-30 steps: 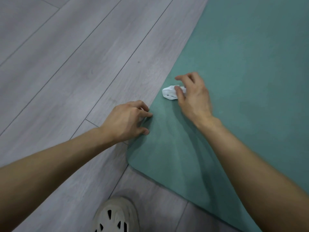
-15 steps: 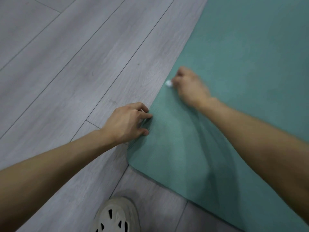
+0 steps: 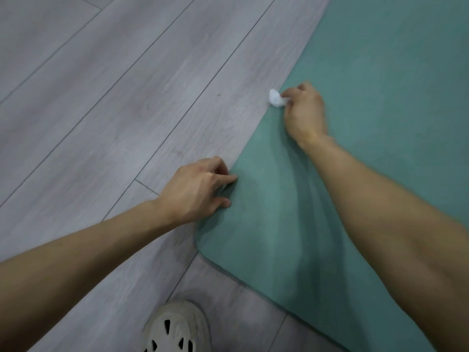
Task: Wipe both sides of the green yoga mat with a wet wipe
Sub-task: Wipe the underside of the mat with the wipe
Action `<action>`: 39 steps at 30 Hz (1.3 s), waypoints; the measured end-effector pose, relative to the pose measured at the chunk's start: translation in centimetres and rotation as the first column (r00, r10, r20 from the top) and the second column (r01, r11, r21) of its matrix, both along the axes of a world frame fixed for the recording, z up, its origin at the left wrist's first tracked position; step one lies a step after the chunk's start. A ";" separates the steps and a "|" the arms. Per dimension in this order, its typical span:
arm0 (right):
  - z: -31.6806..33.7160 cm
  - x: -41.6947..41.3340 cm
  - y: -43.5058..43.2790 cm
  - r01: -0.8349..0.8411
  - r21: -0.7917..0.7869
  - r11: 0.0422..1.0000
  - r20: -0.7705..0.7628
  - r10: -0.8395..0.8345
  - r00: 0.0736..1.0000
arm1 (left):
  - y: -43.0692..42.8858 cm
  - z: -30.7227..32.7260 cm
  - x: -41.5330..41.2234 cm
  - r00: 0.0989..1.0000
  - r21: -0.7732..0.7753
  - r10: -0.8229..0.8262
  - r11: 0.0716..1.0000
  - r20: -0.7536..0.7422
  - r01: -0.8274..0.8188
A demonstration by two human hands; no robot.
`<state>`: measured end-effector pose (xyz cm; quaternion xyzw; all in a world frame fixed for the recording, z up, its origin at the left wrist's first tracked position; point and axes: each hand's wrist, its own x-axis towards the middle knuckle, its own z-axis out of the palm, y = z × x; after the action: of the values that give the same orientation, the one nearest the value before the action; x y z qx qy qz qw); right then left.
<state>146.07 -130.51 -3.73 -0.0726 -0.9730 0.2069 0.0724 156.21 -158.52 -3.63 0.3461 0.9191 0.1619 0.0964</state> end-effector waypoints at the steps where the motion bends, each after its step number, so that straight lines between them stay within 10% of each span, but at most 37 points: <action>1: -0.1 0.3 -0.4 0.062 -0.029 0.998 0.014 -0.061 0.998 | 0.0 0.0 0.0 1.000 0.001 0.000 1.000 -0.001 0.000; 7: -0.3 10.4 -5.7 -0.594 -0.112 0.796 0.072 0.603 0.794 | 0.0 0.1 0.1 1.000 -0.003 0.002 1.000 -0.022 -0.002; 14: -0.1 -0.3 0.3 0.103 -0.055 0.993 0.070 -0.099 0.993 | 0.0 0.1 -0.2 1.000 -0.013 -0.019 1.000 0.002 0.019; 21: -0.5 11.3 -6.7 -0.605 -0.088 0.792 0.048 0.610 0.791 | 0.3 0.0 0.0 1.000 -0.028 0.001 1.000 -0.011 -0.002; 27: -1.4 -0.9 0.9 0.111 -0.043 0.993 0.023 -0.110 0.994 | 0.2 0.1 -0.1 1.000 -0.035 -0.020 0.999 0.002 0.020; 35: -0.8 12.8 -6.5 -0.591 -0.135 0.795 0.019 0.599 0.801 | -0.8 0.1 0.6 0.998 0.030 -0.057 0.998 -0.035 0.058; 39: -0.3 4.1 -1.1 -0.117 0.013 0.993 0.010 0.117 0.993 | -1.1 0.3 0.8 0.997 0.060 -0.079 0.995 -0.017 0.080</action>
<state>150.18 -131.58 -4.04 -0.0160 -0.9773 0.2038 0.0561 157.05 -159.66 -3.38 0.3863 0.8999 0.1834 0.0857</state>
